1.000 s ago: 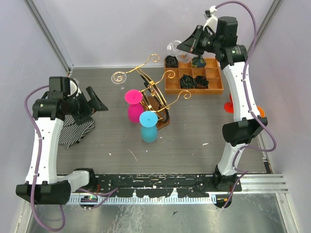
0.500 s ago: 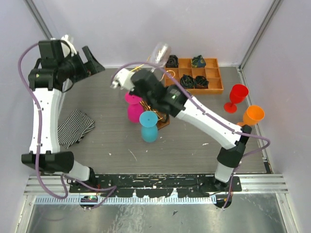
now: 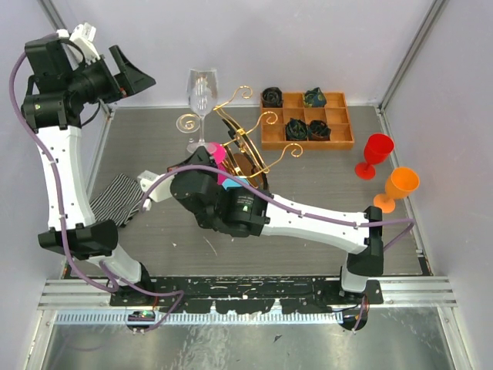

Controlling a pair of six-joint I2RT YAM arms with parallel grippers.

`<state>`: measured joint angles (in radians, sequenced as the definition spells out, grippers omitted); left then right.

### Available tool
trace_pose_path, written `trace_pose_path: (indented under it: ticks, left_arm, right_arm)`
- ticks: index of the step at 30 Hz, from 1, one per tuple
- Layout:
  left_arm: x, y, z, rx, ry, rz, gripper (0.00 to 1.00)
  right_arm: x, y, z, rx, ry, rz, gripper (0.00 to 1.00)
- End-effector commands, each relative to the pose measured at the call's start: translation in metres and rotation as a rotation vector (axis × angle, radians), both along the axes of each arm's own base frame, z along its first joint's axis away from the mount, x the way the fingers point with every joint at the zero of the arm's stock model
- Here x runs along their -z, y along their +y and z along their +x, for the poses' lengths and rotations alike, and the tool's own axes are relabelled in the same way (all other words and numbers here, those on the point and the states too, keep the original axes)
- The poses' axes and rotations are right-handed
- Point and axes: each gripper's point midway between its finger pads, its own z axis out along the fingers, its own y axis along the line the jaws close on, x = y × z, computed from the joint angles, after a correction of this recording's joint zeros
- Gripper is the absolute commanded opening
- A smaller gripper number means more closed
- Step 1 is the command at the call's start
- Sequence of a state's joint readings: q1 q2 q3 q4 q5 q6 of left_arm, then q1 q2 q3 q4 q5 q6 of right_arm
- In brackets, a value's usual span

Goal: Take the wine glass off the wine glass rack

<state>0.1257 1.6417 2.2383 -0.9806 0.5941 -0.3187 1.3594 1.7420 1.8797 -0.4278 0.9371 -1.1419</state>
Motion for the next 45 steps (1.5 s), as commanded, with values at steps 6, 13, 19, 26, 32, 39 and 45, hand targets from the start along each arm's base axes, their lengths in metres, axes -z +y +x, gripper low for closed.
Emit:
trace_pose_path:
  ticks: [6, 13, 19, 26, 32, 39, 45]
  left_arm:
    - [-0.047, -0.056, -0.043, 0.435, -0.14, -0.223, 0.99]
    - [-0.065, -0.075, -0.076, 0.612, -0.178, -0.325, 0.99]
    - [-0.064, -0.089, -0.086, 0.669, -0.176, -0.325, 0.99]
    - [-0.053, -0.096, -0.089, 0.679, -0.153, -0.314, 0.99]
    - [-0.032, -0.09, -0.075, 0.594, -0.109, -0.26, 0.99]
    - [-0.014, -0.092, -0.063, 0.554, -0.047, -0.24, 0.99]
    - [-0.016, -0.094, -0.065, 0.559, -0.058, -0.228, 0.99]
  right_arm:
    - [-0.037, -0.006, -0.002, -0.028, -0.088, 0.007, 0.01]
    - [-0.023, 0.016, 0.007, -0.069, -0.063, -0.001, 0.0]
    - [-0.013, 0.034, 0.006, -0.12, -0.026, 0.004, 0.01]
    - [-0.011, 0.047, 0.008, -0.145, -0.015, 0.02, 0.01]
    - [-0.011, 0.046, 0.008, -0.144, -0.02, 0.016, 0.01]
    - [-0.01, 0.051, 0.003, -0.161, -0.022, 0.012, 0.01]
    - [-0.005, 0.06, 0.0, -0.186, -0.02, 0.004, 0.01]
